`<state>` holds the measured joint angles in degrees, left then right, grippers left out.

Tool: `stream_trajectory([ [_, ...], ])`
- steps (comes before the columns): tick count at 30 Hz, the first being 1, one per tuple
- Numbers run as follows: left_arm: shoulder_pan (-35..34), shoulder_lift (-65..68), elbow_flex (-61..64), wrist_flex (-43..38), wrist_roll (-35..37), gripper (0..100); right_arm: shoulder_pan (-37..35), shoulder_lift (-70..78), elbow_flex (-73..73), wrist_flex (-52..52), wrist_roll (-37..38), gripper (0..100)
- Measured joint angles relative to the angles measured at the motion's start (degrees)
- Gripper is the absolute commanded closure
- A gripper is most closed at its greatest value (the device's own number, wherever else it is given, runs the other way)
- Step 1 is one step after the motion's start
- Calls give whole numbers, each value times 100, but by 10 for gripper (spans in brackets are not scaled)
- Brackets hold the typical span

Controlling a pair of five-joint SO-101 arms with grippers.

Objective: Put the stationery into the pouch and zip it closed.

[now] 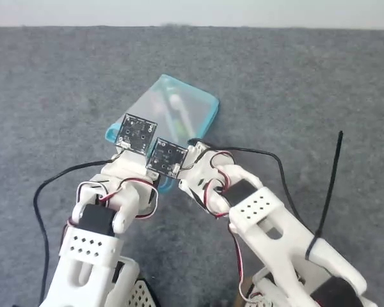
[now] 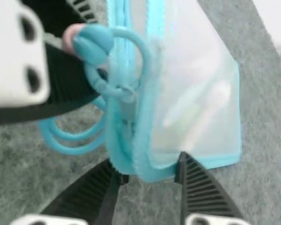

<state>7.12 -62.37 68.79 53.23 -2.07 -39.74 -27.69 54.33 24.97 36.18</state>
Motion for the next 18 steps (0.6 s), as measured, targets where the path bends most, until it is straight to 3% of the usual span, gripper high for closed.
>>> stream_trajectory([
  [10,0,0,0,0,-9,991,202,255,-281,-18,-9,857],
  [18,-18,0,0,0,-18,991,211,527,-448,-18,-448,857],
])
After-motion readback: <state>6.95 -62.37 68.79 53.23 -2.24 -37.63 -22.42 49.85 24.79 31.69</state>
